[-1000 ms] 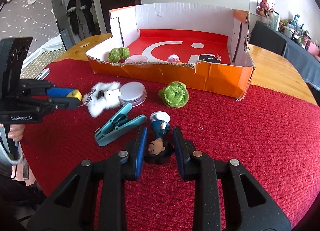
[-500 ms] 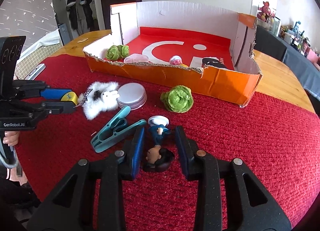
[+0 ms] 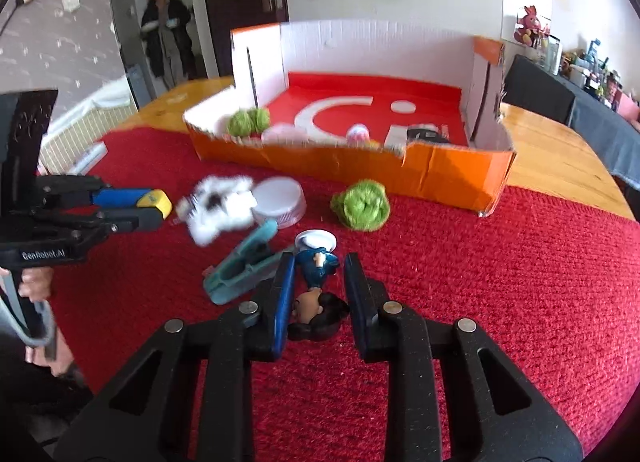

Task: Organize objects
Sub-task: 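Carry the yellow lid with the left tool while the right tool carries the figurine into the box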

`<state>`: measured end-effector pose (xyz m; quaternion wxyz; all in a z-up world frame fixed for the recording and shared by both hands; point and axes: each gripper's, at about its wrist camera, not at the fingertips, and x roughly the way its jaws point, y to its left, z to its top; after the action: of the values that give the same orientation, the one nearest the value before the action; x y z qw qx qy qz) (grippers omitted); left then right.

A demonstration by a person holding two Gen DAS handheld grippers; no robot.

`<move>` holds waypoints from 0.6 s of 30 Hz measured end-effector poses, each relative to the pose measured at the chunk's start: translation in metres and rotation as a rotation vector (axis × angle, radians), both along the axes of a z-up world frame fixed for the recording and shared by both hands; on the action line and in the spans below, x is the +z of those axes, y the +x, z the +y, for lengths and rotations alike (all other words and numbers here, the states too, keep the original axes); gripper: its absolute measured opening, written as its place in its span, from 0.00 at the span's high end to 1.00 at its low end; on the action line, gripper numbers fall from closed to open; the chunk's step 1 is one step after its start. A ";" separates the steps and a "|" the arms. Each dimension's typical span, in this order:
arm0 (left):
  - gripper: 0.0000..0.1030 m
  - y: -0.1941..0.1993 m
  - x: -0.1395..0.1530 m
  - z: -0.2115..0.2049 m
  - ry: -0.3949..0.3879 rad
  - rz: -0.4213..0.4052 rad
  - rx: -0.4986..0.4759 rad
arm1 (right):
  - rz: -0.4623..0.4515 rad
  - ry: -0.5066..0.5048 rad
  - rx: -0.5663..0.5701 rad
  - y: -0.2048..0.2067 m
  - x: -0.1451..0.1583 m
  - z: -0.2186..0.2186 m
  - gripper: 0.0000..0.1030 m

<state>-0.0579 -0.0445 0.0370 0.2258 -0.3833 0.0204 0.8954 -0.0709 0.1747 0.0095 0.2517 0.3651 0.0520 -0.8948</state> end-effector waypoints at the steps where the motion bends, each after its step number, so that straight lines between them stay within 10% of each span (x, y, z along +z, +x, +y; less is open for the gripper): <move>1: 0.69 0.001 0.005 0.001 0.004 0.013 0.000 | 0.007 -0.005 0.002 0.001 0.004 0.000 0.77; 18: 0.69 0.002 0.039 0.011 0.037 0.085 -0.038 | 0.042 -0.041 0.033 0.001 0.028 -0.003 0.77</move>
<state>-0.0563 -0.0330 0.0765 0.2489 -0.3403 0.0205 0.9066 -0.0699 0.1720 0.0379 0.2725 0.3401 0.0448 -0.8989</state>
